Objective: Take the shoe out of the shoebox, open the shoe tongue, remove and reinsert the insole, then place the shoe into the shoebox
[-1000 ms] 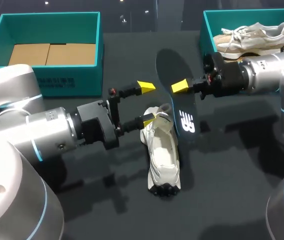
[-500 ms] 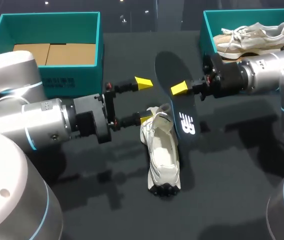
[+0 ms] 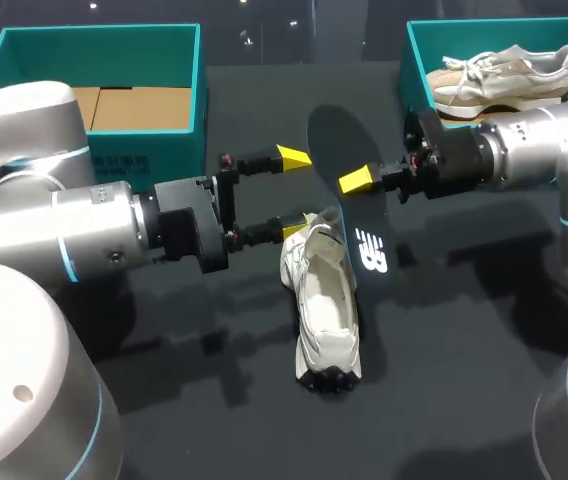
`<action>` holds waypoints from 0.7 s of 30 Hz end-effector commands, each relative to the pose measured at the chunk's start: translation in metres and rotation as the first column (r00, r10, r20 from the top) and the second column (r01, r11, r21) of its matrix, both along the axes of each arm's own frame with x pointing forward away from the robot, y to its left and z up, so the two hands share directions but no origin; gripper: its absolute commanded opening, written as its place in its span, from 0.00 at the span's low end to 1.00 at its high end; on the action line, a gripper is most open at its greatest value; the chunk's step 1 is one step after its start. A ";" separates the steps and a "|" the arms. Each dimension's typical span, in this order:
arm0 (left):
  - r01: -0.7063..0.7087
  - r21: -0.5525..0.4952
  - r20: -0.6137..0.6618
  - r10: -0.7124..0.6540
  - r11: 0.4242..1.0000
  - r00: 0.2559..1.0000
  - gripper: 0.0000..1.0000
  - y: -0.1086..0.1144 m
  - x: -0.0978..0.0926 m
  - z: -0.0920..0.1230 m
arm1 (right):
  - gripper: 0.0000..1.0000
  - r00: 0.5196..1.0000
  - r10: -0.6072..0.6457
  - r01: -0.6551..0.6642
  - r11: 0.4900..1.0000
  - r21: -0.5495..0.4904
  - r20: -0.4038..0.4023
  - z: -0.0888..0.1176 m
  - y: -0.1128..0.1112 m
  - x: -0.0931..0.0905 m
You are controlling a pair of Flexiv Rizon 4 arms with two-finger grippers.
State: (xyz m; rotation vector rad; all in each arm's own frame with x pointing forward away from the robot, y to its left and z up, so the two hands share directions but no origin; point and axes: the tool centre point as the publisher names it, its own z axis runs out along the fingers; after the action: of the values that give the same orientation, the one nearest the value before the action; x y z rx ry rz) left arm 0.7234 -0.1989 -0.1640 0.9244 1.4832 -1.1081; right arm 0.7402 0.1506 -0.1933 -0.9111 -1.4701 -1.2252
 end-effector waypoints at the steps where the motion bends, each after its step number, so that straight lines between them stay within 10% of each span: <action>1: -0.037 0.066 -0.046 0.041 0.997 0.998 1.00 0.002 -0.007 0.006 | 0.00 1.000 0.005 -0.005 1.000 0.003 0.003 -0.003 0.003 0.001; 21: 0.033 0.059 -0.279 -0.016 0.998 0.960 1.00 0.014 -0.004 0.010 | 0.00 1.000 -0.007 0.007 1.000 -0.006 0.012 -0.008 0.005 0.001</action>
State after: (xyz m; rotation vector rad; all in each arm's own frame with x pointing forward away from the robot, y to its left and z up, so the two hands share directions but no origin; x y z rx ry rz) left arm 0.7123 -0.1863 -0.1534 0.7943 1.7104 -1.2598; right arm 0.7453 0.1553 -0.2016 -0.9065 -1.4824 -1.2294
